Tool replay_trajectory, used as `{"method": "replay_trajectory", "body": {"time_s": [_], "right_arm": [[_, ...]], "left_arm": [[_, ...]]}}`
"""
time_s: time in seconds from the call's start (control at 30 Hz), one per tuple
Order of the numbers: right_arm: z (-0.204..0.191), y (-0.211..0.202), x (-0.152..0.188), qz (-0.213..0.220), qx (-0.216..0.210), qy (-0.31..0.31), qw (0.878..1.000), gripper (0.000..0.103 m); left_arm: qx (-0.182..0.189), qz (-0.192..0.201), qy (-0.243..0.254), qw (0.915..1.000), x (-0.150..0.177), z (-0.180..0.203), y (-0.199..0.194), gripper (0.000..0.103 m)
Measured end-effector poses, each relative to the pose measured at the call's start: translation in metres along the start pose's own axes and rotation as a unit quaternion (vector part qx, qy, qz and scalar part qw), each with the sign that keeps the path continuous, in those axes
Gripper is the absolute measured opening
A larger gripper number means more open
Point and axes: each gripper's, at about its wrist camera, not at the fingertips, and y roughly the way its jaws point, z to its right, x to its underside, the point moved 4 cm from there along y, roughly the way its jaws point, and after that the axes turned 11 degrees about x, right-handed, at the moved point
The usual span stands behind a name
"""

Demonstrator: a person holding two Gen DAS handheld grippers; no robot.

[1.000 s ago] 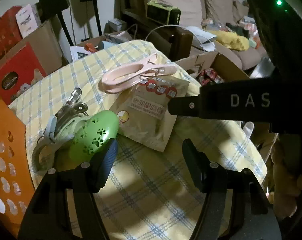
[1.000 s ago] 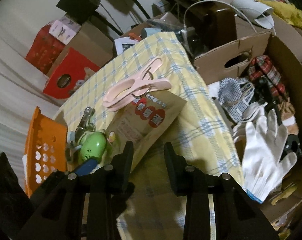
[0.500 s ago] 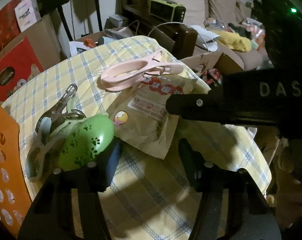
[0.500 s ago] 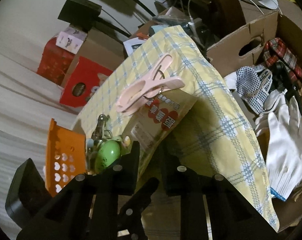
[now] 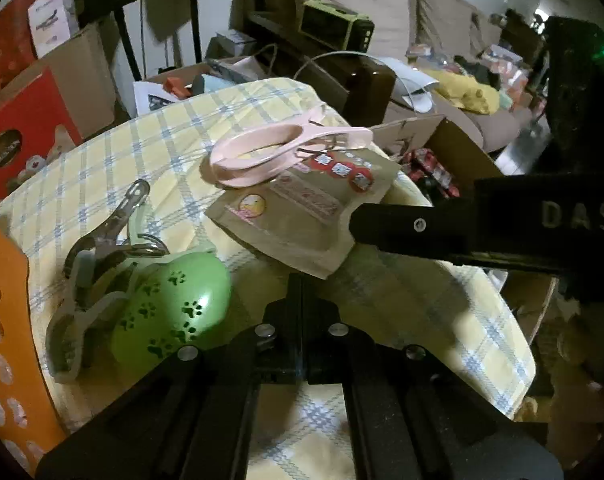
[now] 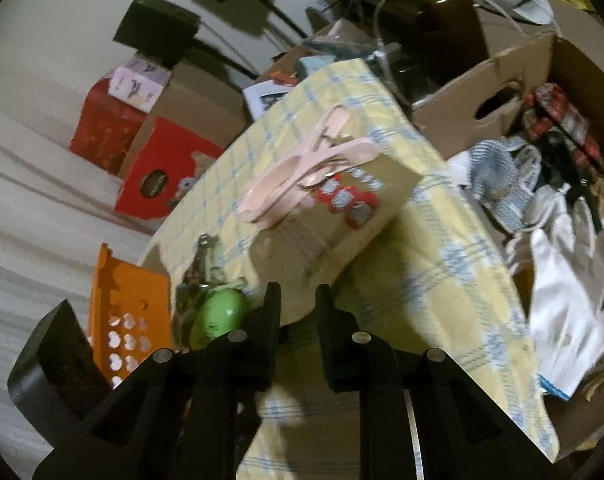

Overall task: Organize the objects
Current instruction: 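Reach both grippers toward the green paw-print object and clips, then close both grippers together on the brown hand-warmer packet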

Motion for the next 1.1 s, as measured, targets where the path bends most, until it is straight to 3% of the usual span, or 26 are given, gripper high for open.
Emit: {"method": "replay_trajectory", "body": {"time_s": [0.1, 0.33, 0.43, 0.57, 0.67, 0.73, 0.8, 0.93, 1.0, 1.1], "right_arm": [[0.006, 0.002, 0.000, 0.000, 0.016, 0.007, 1.000, 0.033], [0.001, 0.014, -0.002, -0.010, 0.002, 0.015, 1.000, 0.030], [0.000, 0.017, -0.006, -0.008, 0.005, 0.019, 1.000, 0.025], [0.004, 0.021, -0.008, -0.004, 0.006, 0.025, 1.000, 0.006], [0.008, 0.022, -0.007, 0.001, -0.010, 0.033, 0.999, 0.004], [0.009, 0.022, -0.006, 0.003, -0.017, 0.034, 0.999, 0.004], [0.009, 0.021, -0.005, 0.003, -0.022, 0.035, 0.999, 0.003], [0.005, 0.016, -0.005, 0.005, -0.025, 0.029, 0.999, 0.003], [0.003, 0.011, -0.005, 0.009, -0.028, 0.025, 0.999, 0.003], [0.000, 0.005, -0.006, 0.013, -0.034, 0.019, 0.999, 0.003]], "left_arm": [[0.008, -0.001, -0.002, 1.0000, 0.000, 0.004, 0.000, 0.000], [0.022, -0.011, -0.018, 0.9995, 0.001, 0.004, -0.003, 0.000], [0.036, -0.014, -0.032, 0.9987, 0.005, 0.001, -0.005, 0.000], [0.051, -0.013, -0.047, 0.9975, 0.006, -0.003, -0.008, 0.001], [0.050, -0.013, -0.051, 0.9974, 0.006, -0.004, -0.008, 0.013], [0.043, -0.007, -0.052, 0.9977, 0.005, -0.004, -0.009, 0.036], [0.029, 0.001, -0.046, 0.9985, 0.002, -0.003, -0.011, 0.047], [0.006, 0.008, -0.030, 0.9995, -0.007, 0.001, -0.010, 0.050], [0.023, 0.004, -0.044, 0.9987, -0.008, -0.001, -0.010, 0.051], [0.080, 0.001, -0.088, 0.9929, -0.001, -0.008, -0.014, 0.053]]}}
